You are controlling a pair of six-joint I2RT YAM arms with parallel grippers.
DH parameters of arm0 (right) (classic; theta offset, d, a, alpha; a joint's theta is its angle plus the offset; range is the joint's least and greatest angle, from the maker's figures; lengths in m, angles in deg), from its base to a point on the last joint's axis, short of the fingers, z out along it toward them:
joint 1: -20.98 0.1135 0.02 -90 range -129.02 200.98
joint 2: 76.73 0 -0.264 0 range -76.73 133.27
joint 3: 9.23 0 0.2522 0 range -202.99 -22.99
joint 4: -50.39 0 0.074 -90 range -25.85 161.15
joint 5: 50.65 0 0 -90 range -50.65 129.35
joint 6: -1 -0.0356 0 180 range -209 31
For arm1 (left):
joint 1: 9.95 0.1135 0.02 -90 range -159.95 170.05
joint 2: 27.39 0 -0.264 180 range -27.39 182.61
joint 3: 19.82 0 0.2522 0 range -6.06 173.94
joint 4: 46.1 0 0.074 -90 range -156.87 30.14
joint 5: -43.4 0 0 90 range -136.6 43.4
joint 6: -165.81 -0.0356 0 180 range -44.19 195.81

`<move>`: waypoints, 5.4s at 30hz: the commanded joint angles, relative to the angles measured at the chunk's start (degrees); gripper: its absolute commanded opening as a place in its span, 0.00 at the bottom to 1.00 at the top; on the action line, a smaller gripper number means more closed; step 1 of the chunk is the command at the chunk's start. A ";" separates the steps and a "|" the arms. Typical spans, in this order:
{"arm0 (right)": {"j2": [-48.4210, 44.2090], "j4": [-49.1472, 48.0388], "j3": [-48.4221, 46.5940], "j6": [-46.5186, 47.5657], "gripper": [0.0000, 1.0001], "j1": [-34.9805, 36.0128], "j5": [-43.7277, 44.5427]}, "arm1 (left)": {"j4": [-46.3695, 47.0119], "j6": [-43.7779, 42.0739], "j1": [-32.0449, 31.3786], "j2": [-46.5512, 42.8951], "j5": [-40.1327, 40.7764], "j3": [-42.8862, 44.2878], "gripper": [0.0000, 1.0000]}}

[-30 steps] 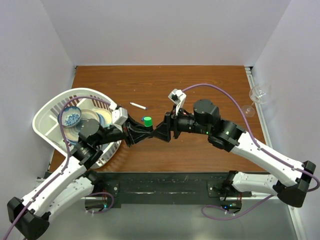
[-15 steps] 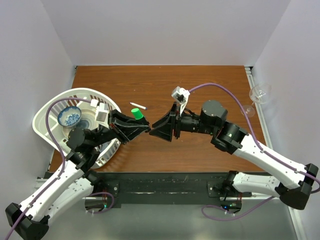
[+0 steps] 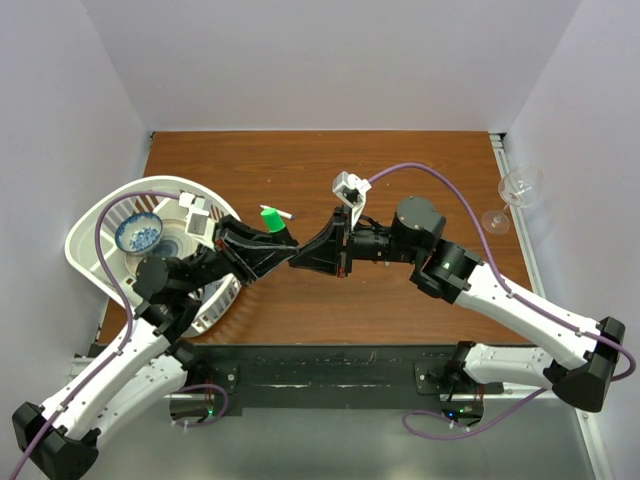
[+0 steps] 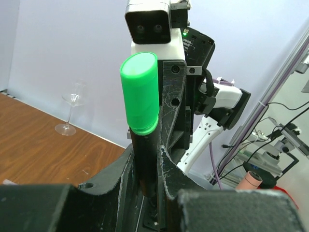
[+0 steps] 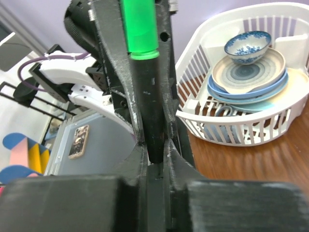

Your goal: Insert the pens into the pen caps

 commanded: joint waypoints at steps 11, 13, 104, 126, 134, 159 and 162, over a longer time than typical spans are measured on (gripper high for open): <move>-1.01 -3.86 1.04 -1.38 0.00 0.45 -1.49 | -2.31 -3.24 0.14 -0.49 2.79 1.84 0.36; -1.19 -3.33 1.39 -1.38 0.00 0.45 -1.40 | -2.75 -3.42 0.14 -0.84 3.58 1.93 0.40; 0.13 -2.27 0.60 -2.87 0.00 1.77 -4.57 | -14.97 -5.44 0.14 -1.10 8.86 13.97 0.67; 4.07 5.29 -17.58 6.96 0.00 0.54 4.49 | -3.92 14.22 0.14 0.48 -6.26 2.46 0.00; 9.89 4.85 -24.61 7.05 0.00 0.01 4.40 | -4.51 13.99 0.05 0.04 -5.98 -1.59 0.00; 21.49 11.52 -49.85 11.36 0.00 -5.35 -0.61 | -14.51 11.79 -1.00 0.48 -17.50 -2.12 0.00; 21.40 11.70 -50.20 13.11 0.00 -5.53 -1.57 | -15.85 11.09 -1.00 0.30 -20.74 -2.03 0.00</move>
